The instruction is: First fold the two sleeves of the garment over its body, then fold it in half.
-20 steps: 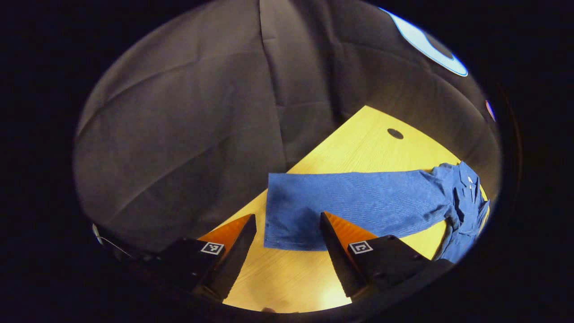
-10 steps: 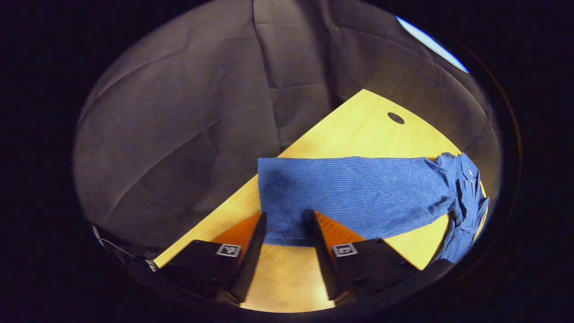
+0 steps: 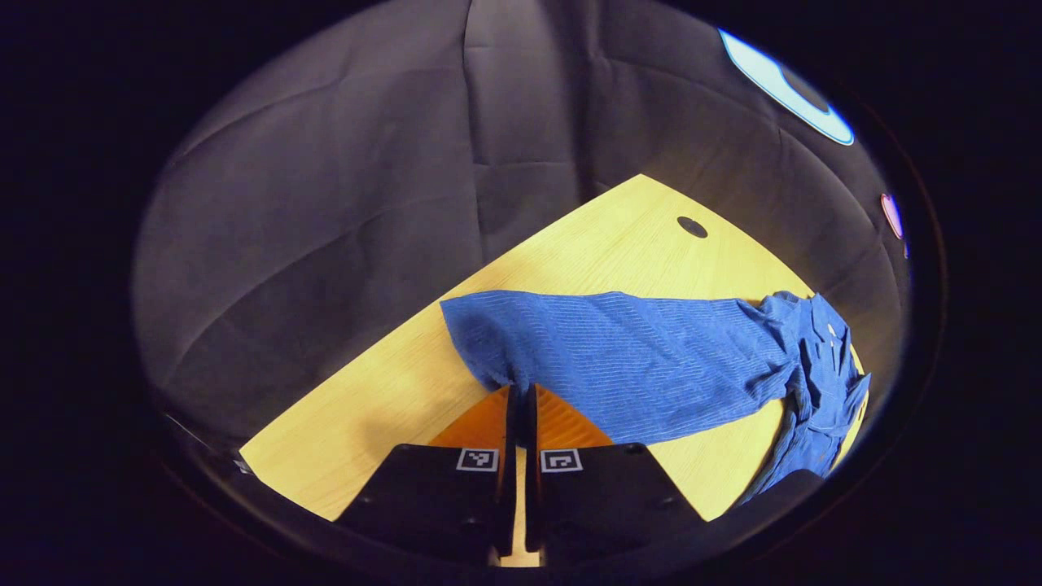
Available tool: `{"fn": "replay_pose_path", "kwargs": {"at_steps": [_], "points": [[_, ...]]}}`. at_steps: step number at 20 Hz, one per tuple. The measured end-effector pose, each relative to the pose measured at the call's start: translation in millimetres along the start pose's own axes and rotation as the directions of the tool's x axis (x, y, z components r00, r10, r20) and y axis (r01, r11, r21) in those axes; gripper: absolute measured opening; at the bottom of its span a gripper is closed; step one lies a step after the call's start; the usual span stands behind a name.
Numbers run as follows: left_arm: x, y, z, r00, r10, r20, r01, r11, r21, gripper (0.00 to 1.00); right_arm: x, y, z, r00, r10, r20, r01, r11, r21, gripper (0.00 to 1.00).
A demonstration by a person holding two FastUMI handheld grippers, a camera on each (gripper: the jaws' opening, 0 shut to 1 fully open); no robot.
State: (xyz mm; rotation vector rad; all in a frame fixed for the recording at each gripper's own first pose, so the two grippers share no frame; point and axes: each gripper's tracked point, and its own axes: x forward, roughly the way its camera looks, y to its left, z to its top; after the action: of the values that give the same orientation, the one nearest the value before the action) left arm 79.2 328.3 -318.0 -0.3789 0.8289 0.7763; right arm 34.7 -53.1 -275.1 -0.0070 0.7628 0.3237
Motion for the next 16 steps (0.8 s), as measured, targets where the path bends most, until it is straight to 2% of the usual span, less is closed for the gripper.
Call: {"fn": "replay_pose_path", "kwargs": {"at_steps": [2, 5, 8, 12, 16], "points": [[-12.3, -35.3, 15.0, 0.997, -0.052, 0.065, 0.052, 0.999, 0.005, 0.03, 2.0, -4.4, -2.4, 1.0, -0.005, -0.003, 0.005, 1.0, 0.008, 0.98], [-34.9, -82.5, 23.5, 0.988, -0.124, 0.094, 0.115, 0.988, 0.101, 0.02, 4.9, -13.1, -6.4, 1.0, -0.015, -0.009, 0.015, 1.0, 0.011, 0.98], [-59.3, -147.4, 33.2, 0.965, -0.232, 0.124, 0.21, 0.964, 0.165, 0.02, 11.7, -24.6, -11.3, 0.999, -0.033, -0.017, 0.033, 0.998, 0.044, 0.98], [-97.7, -276.2, 21.4, 0.898, -0.421, 0.129, 0.379, 0.887, 0.263, 0.02, 17.5, -36.6, -20.0, 0.998, -0.056, -0.029, 0.058, 0.994, 0.093, 0.98], [-134.9, -400.9, -9.5, 0.806, -0.587, 0.076, 0.529, 0.772, 0.353, 0.02, 25.4, -57.2, -26.3, 0.995, -0.096, -0.041, 0.101, 0.987, 0.127, 0.98]]}}
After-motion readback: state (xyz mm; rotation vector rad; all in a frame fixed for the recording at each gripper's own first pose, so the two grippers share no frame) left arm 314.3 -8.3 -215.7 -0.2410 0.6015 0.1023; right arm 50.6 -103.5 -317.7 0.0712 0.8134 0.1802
